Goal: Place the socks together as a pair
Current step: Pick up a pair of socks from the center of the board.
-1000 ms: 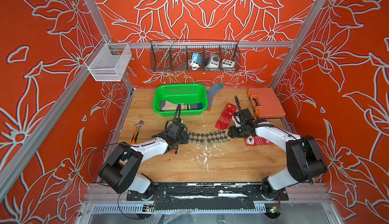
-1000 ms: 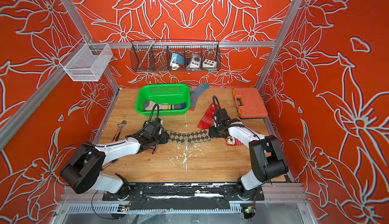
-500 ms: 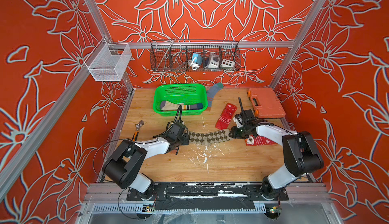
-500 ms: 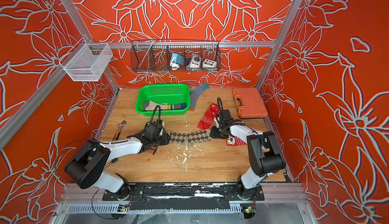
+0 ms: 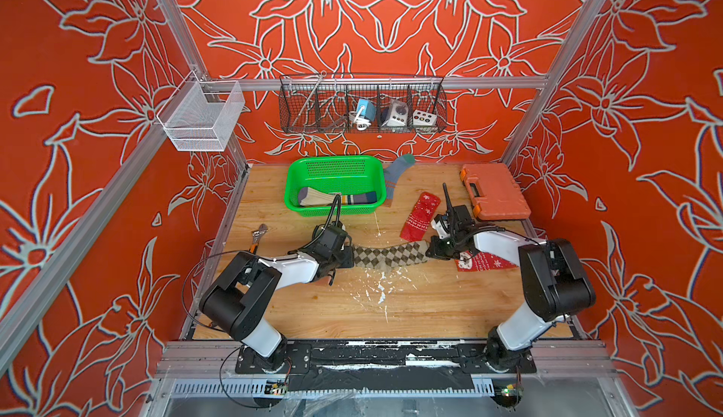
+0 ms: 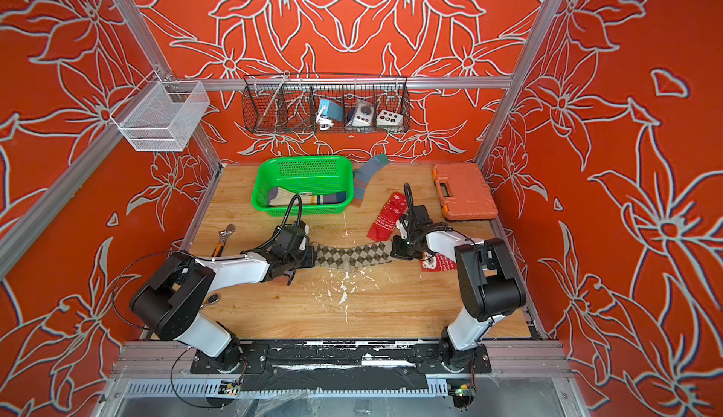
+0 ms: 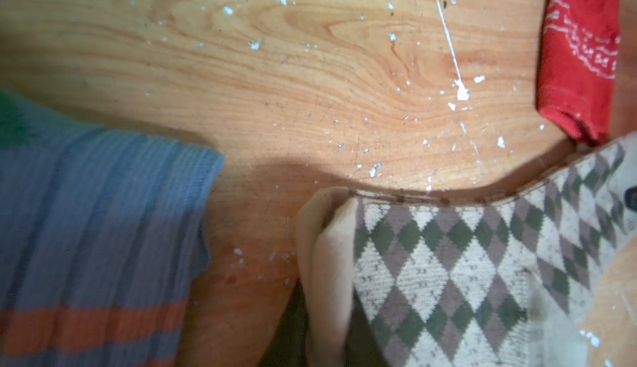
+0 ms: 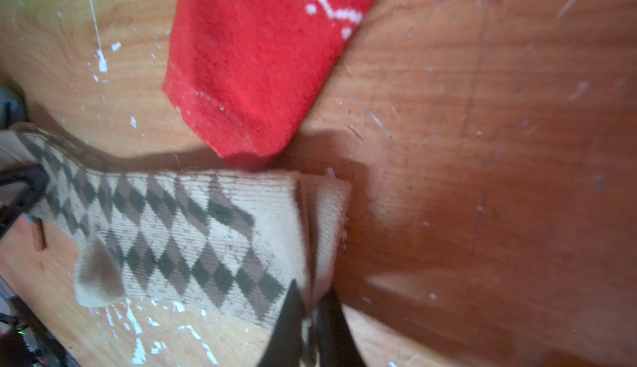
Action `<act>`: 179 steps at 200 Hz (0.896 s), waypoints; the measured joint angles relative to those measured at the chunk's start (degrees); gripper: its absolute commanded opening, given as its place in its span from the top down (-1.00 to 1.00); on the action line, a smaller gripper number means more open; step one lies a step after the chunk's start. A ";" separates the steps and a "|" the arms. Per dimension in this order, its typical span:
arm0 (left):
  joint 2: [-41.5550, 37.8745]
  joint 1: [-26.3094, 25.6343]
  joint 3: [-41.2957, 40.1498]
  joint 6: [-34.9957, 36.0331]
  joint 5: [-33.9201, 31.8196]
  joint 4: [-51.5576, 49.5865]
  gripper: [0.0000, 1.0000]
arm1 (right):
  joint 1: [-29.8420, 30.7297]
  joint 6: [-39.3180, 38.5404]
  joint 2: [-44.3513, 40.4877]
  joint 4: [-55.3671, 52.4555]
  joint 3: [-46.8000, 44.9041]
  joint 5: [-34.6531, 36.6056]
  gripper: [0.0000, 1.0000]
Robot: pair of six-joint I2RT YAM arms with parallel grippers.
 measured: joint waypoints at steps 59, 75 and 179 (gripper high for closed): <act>-0.09 0.00 0.20 0.02 0.00 -0.31 1.00 | -0.44 0.76 -4.04 0.76 -1.36 -2.34 1.00; -0.68 0.00 0.63 -0.04 0.17 -1.79 1.00 | -0.48 1.16 -6.32 0.63 -1.29 -3.89 1.00; -12.20 1.75 27.26 0.83 -5.25 -19.91 1.00 | 2.95 7.21 -10.49 -2.82 25.46 -13.84 1.00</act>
